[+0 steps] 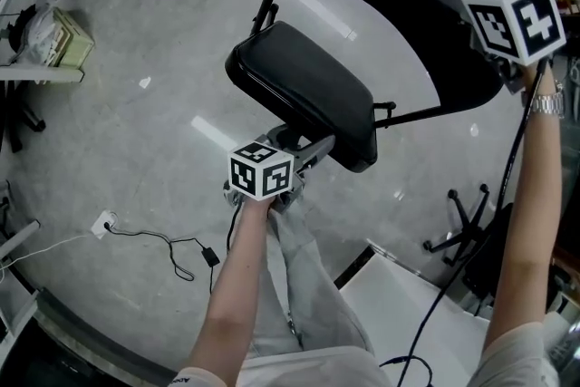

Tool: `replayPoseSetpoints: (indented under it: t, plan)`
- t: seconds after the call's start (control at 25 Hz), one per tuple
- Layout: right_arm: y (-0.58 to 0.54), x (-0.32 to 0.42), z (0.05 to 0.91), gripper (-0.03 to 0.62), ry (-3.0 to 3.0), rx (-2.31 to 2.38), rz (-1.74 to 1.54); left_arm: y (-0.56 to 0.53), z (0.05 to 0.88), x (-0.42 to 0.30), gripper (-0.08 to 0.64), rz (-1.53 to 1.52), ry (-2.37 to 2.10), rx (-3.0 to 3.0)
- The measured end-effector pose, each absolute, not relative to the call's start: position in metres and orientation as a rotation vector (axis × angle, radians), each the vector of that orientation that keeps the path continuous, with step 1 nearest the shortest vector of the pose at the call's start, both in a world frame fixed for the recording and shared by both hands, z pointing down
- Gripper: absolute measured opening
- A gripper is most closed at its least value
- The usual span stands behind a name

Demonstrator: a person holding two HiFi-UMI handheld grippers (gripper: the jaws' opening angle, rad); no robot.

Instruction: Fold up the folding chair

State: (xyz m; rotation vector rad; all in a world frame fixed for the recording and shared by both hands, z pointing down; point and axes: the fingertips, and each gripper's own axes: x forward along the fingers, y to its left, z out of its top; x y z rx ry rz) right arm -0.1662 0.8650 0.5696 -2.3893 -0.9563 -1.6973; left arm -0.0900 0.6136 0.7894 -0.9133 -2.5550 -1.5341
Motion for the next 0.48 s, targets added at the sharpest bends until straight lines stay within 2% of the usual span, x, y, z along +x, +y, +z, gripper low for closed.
replayPoseSetpoints:
  t: [0.48]
  plan:
    - [0.888, -0.197, 0.566, 0.198, -0.985, -2.388, -1.703, 0.684, 0.770, -0.142, 0.273, -1.548, -2.464, -1.033]
